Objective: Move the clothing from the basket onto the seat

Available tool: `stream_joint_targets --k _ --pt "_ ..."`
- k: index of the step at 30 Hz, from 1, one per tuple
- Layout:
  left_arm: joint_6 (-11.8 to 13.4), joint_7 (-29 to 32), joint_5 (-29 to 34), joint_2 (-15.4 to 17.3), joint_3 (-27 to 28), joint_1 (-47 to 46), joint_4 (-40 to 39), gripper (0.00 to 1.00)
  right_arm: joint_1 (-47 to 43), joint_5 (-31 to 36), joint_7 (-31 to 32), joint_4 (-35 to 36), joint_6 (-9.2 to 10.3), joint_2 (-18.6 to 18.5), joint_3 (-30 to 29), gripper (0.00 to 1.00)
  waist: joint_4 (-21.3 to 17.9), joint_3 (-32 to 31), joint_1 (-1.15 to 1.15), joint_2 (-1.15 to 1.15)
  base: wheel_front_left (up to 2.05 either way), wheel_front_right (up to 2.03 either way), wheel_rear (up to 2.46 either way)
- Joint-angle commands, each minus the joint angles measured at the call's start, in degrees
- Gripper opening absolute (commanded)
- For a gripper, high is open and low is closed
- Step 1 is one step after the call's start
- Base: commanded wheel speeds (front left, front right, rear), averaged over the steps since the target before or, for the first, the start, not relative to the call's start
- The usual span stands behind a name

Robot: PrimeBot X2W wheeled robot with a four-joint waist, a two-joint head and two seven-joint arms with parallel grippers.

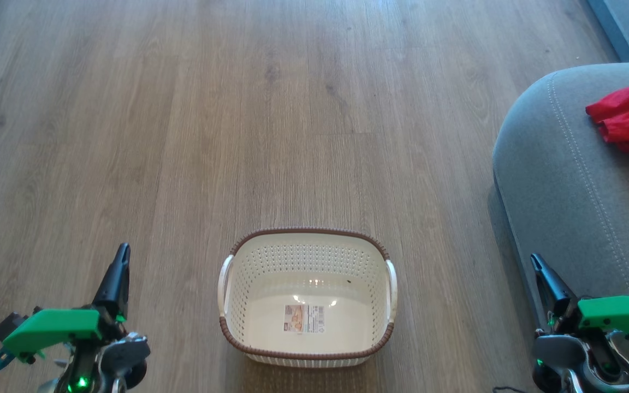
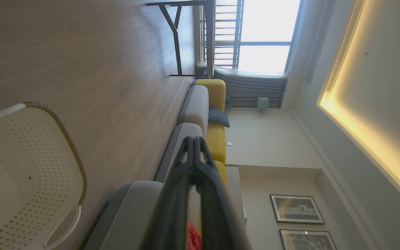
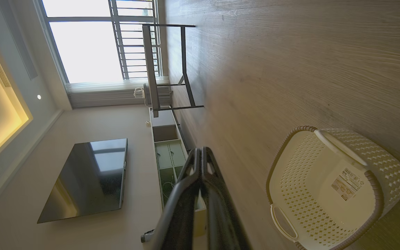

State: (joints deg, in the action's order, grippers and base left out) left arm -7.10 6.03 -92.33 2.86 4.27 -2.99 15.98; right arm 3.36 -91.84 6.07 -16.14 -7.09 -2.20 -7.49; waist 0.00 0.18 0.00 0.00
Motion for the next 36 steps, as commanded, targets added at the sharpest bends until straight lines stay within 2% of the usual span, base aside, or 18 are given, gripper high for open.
stream_joint_targets --k 1,36 --pt "-0.4 0.2 -0.1 0.2 2.0 -3.2 -1.9 0.0 2.8 -0.3 0.4 2.1 -0.4 -0.7 1.0 0.0 0.0 0.0 0.0 0.0 0.0 0.0 0.0" --pt "-0.4 0.4 0.0 0.2 2.1 -3.2 -1.9 0.0 2.8 -0.3 0.4 2.1 -0.4 -0.7 1.0 0.0 0.0 0.0 0.0 0.0 0.0 0.0 0.0"
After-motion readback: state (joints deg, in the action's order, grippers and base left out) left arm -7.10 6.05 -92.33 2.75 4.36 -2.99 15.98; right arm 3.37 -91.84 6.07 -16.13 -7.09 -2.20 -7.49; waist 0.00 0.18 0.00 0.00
